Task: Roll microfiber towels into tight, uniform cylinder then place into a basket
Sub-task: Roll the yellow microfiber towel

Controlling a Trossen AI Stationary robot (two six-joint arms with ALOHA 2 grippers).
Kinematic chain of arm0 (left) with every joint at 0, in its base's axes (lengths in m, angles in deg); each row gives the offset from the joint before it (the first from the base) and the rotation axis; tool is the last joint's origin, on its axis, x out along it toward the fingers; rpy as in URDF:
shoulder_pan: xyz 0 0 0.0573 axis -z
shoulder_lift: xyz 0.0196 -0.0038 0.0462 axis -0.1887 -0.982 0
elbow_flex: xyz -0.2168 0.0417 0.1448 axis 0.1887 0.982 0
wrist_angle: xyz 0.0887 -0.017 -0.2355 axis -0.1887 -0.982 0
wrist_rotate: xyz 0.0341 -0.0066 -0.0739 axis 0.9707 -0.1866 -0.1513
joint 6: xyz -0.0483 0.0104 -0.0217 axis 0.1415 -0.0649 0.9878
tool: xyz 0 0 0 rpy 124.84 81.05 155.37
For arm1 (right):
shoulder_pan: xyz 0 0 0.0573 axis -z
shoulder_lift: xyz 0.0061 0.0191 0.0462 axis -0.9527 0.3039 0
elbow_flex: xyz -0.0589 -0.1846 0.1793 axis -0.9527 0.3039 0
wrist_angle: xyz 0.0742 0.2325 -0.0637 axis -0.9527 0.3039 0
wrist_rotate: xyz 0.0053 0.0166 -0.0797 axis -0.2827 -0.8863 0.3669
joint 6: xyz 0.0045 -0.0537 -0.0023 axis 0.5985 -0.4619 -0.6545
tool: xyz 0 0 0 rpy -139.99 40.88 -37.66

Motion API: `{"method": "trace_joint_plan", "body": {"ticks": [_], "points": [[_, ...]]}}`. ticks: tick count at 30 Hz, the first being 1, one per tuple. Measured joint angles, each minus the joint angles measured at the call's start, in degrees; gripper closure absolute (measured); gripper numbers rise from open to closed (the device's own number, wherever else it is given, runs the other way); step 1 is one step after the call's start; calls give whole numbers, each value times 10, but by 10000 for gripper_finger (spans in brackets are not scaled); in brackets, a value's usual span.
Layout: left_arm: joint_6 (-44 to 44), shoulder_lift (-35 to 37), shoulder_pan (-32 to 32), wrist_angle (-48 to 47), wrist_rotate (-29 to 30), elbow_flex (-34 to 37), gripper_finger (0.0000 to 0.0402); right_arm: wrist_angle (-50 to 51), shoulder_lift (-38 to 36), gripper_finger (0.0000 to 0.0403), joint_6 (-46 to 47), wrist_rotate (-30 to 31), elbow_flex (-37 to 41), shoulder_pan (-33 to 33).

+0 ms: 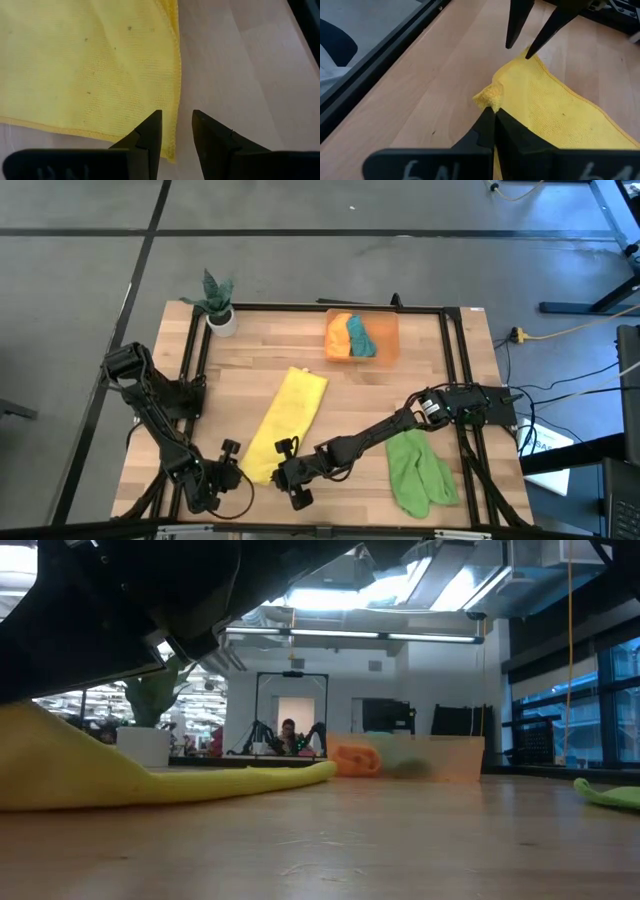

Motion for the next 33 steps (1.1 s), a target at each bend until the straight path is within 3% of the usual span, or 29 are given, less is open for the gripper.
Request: {"method": "trace_joint_plan", "body": {"ticks": [15, 23, 33], "points": [[14, -1, 0, 0, 2, 0, 302, 0, 0, 397, 0, 0, 0, 0], [5, -49, -1, 0, 1, 0, 302, 0, 0, 397, 0, 0, 0, 0], [32, -57, 0, -1, 3, -2, 302, 0, 0, 397, 0, 0, 0, 0]]}}
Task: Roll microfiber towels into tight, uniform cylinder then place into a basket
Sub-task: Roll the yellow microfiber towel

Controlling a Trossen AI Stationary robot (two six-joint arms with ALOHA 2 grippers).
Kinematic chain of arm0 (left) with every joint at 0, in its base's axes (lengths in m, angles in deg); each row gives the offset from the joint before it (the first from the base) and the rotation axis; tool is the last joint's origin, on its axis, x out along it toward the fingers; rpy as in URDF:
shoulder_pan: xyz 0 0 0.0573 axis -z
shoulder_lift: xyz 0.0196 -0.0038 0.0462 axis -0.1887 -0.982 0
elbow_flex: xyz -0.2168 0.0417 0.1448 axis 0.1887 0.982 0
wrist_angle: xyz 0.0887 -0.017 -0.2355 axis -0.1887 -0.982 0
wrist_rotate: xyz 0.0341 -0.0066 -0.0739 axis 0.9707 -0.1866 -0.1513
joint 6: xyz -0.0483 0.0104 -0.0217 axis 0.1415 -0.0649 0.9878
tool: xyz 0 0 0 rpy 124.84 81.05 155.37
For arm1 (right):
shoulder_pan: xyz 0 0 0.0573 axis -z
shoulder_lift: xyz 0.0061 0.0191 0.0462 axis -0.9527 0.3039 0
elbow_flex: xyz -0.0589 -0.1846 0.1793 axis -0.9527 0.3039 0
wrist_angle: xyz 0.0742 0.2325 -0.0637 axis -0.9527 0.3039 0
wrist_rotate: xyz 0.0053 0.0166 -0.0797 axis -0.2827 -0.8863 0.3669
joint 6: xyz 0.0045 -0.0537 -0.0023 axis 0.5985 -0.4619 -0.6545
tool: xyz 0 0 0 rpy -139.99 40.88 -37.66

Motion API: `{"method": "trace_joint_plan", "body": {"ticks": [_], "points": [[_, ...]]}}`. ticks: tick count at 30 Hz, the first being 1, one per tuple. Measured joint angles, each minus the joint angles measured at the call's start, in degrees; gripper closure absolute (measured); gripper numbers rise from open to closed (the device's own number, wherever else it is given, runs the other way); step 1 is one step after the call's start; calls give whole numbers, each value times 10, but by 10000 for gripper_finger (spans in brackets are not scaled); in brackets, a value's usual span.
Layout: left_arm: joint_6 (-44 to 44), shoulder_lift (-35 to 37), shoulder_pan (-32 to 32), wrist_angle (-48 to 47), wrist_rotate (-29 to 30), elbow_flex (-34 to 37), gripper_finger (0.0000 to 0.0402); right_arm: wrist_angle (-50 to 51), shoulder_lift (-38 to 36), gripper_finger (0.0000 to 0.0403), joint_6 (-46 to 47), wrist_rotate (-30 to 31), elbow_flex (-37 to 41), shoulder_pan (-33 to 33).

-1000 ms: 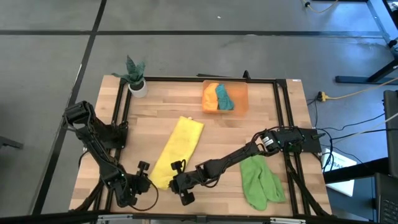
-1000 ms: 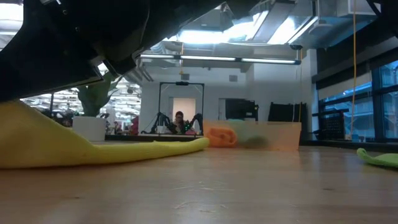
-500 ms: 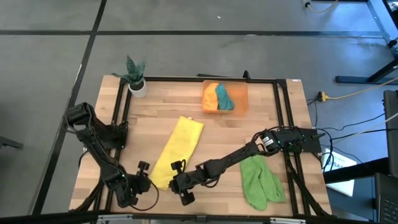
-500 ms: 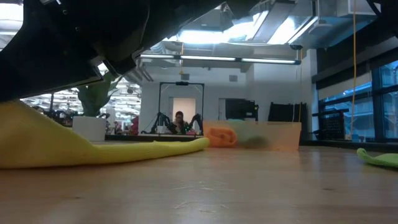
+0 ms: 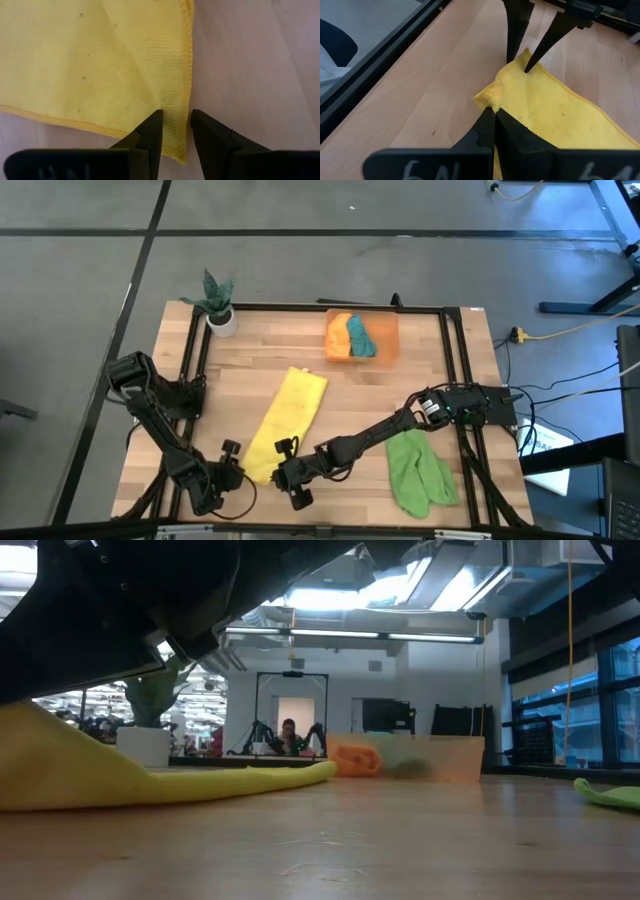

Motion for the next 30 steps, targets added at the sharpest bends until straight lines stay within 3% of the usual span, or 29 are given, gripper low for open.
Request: {"method": "trace_joint_plan", "body": {"ticks": [10, 19, 22, 30], "points": [[27, -1, 0, 0, 11, 1, 308, 0, 0, 397, 2, 0, 0, 0], [45, -2, -1, -2, 16, 2, 388, 0, 0, 397, 4, 0, 0, -1], [45, -2, -2, -3, 16, 1, 397, 0, 0, 397, 8, 0, 0, -1], [26, 1, -10, -60, 0, -65, 400, 21, 0, 397, 57, 0, 0, -9]]}}
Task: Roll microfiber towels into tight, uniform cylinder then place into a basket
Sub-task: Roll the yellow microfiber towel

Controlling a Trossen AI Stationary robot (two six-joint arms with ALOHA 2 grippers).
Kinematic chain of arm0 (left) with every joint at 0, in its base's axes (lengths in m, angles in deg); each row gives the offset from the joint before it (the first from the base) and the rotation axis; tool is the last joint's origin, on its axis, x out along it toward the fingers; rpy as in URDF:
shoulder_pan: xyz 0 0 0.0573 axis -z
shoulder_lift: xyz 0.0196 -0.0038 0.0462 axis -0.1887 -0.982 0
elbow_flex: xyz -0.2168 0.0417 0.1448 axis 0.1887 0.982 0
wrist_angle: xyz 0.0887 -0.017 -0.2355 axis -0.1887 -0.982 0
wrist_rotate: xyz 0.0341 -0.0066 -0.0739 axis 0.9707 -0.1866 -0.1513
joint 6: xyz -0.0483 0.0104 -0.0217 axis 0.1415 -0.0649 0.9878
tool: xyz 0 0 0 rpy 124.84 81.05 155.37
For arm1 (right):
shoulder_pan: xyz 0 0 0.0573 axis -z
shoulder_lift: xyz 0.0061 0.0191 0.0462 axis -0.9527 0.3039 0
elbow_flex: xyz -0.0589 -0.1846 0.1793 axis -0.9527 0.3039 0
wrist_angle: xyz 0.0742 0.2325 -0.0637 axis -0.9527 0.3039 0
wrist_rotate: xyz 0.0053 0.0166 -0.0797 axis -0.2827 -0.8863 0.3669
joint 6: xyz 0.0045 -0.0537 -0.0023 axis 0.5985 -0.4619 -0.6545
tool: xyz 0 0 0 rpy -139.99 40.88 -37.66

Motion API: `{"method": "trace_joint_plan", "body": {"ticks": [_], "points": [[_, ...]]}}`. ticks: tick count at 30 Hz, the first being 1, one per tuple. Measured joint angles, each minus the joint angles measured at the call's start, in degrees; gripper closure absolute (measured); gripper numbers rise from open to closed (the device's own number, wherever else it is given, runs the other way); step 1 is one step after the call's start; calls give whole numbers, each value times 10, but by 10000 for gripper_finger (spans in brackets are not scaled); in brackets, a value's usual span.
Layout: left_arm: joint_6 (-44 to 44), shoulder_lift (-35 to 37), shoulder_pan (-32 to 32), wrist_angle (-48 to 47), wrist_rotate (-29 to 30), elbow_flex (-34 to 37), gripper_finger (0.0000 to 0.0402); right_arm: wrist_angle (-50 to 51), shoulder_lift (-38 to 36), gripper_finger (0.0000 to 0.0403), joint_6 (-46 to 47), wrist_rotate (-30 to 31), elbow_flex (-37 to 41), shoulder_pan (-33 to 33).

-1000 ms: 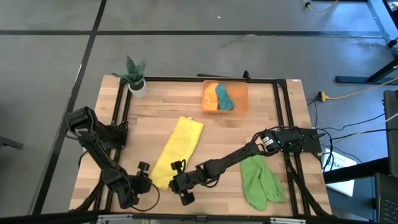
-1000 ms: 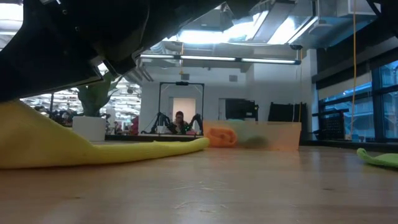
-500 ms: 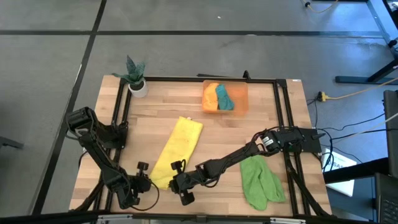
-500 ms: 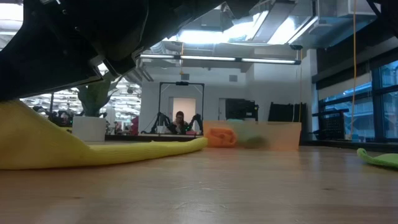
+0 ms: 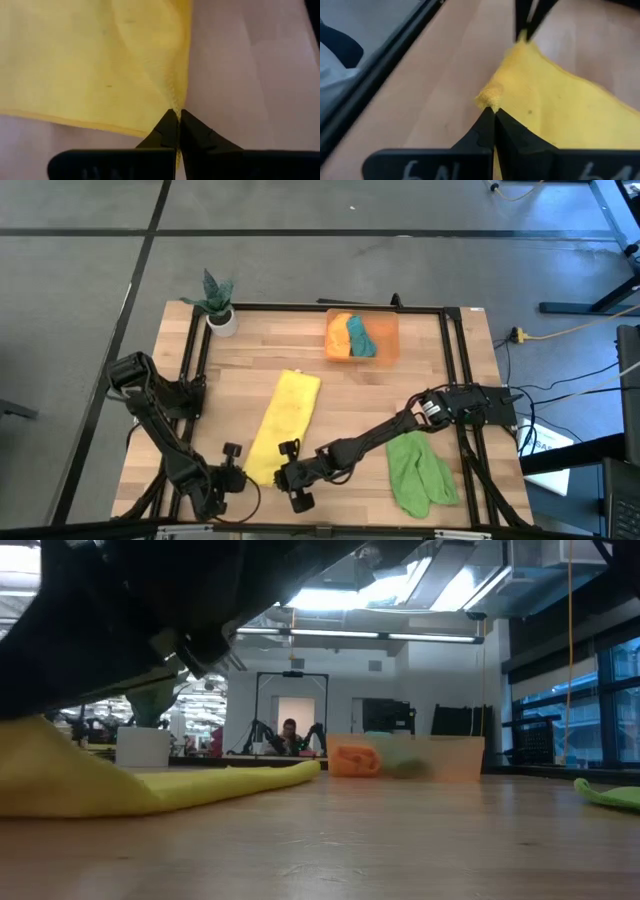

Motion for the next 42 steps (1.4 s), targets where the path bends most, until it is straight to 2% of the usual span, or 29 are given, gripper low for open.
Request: {"method": "trace_joint_plan", "body": {"ticks": [6, 11, 17, 22, 29, 31, 42], "points": [[12, 0, -28, -44, -1, -50, 401, 31, 0, 397, 64, 0, 0, -12], [3, 0, -54, -53, -30, -66, 401, 60, 0, 397, 106, 5, 0, -26], [-2, 0, -71, -62, -77, -67, 401, 74, -9, 397, 115, 71, 0, -42], [-2, 1, -72, -61, -82, -67, 401, 101, -22, 397, 174, 123, 0, -51], [-3, 1, -86, -60, -67, -63, 401, 124, -30, 397, 238, 209, 0, -64], [-4, -2, -94, -62, -49, -62, 401, 131, -31, 397, 257, 218, 0, -65], [-34, -3, -140, -60, -32, -62, 401, 236, -31, 397, 355, 297, 0, -64]]}}
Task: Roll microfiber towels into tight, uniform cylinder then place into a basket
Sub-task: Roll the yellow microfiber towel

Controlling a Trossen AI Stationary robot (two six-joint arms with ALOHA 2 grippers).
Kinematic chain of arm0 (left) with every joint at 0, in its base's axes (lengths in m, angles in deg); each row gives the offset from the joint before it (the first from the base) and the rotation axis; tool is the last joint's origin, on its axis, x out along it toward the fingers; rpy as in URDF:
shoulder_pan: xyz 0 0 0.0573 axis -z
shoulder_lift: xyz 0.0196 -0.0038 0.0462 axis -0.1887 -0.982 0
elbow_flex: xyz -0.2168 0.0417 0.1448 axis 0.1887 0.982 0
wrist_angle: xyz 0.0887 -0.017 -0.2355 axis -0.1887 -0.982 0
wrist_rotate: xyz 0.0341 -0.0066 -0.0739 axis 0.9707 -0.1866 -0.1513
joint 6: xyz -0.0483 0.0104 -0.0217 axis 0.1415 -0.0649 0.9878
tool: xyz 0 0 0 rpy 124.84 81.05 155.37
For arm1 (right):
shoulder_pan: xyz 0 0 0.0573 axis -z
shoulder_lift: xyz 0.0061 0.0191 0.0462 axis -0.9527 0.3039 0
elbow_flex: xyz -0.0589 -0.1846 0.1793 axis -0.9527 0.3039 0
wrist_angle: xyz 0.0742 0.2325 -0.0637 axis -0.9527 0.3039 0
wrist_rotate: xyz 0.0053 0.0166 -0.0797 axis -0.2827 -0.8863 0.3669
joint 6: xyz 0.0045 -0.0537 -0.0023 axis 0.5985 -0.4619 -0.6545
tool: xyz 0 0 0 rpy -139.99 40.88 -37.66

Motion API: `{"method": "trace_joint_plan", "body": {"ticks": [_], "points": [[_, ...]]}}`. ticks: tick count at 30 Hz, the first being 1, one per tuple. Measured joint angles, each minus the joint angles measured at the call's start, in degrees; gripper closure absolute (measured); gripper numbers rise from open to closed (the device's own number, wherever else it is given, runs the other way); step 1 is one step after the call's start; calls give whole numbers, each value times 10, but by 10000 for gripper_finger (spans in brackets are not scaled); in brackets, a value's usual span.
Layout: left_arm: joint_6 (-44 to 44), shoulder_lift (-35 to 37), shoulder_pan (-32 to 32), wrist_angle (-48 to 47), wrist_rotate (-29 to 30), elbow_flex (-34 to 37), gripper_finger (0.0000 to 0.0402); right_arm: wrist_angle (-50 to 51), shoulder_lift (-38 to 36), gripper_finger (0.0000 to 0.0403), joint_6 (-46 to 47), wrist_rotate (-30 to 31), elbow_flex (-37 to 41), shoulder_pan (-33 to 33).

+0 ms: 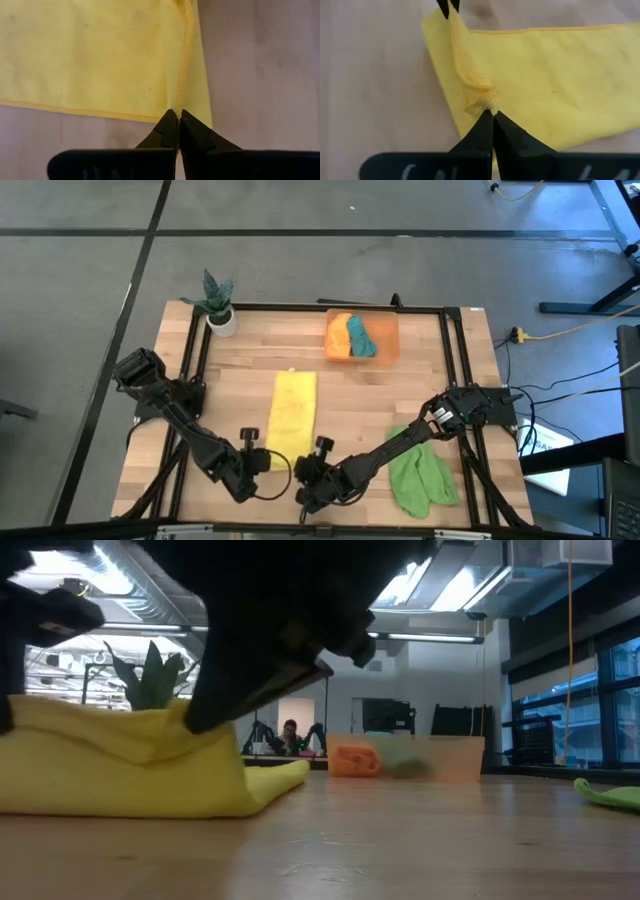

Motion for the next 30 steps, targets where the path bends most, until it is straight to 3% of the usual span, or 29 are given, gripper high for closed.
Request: {"method": "trace_joint_plan", "body": {"ticks": [20, 30], "points": [[-57, -66, -59, 4, 39, 0, 401, 91, 0, 397, 57, 55, 1, 9], [-60, -68, -58, 8, 49, 0, 401, 88, 1, 389, 38, 37, 14, 12]]}}
